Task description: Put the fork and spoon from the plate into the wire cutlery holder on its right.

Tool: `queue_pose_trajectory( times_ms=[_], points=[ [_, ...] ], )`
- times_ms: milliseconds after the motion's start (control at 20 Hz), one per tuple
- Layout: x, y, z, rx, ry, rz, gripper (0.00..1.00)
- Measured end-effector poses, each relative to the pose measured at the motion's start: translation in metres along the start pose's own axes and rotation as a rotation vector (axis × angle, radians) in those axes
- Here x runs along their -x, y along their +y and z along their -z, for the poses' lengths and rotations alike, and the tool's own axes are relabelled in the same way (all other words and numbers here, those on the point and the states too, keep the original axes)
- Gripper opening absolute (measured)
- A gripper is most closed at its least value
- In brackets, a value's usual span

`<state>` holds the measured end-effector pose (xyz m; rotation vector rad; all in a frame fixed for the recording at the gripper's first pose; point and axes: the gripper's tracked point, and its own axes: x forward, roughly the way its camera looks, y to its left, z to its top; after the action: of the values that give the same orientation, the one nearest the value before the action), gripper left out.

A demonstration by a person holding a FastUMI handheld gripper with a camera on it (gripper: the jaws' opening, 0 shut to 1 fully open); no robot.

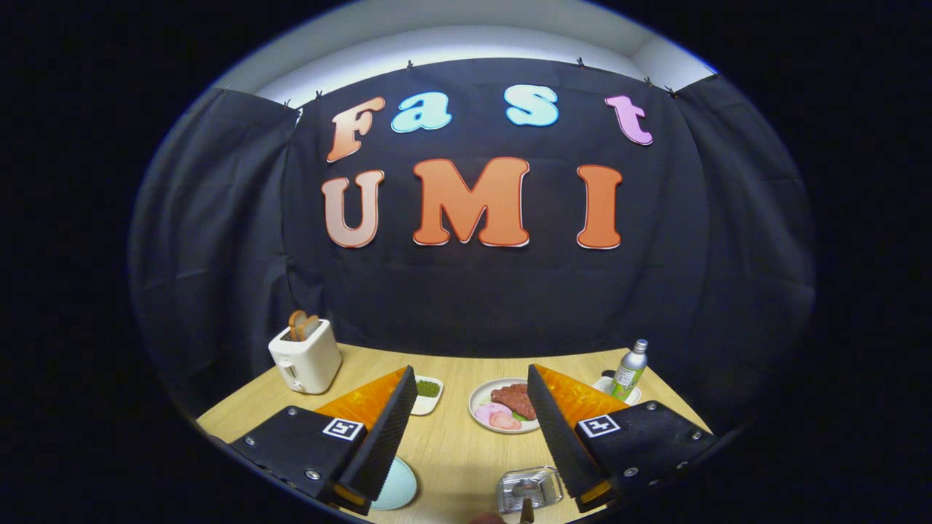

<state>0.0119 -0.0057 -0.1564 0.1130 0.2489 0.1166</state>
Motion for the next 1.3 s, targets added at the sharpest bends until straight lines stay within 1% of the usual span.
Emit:
queue_pose_trajectory(
  times_ms=[100,300,400,450,600,850,1000,1150,1300],
  points=[
    [-0.003,0.015,-0.005,-0.011,-0.022,-0.012,0.95],
    [-0.012,0.044,-0.007,-0.017,-0.021,-0.044,0.95],
    [-0.017,0.06,0.004,-0.018,0.01,-0.066,0.95],
    [-0.018,0.068,0.013,-0.014,0.048,-0.075,0.95],
    [-0.025,0.092,0.061,0.017,0.23,-0.101,0.95],
    [-0.023,0.136,0.111,0.046,0.411,-0.183,0.95],
    [-0.019,0.161,0.153,0.06,0.565,-0.225,0.95],
    [-0.01,0.174,0.19,0.093,0.702,-0.233,0.95],
    [-0.001,0.187,0.222,0.085,0.831,-0.248,0.95]
  ],
)
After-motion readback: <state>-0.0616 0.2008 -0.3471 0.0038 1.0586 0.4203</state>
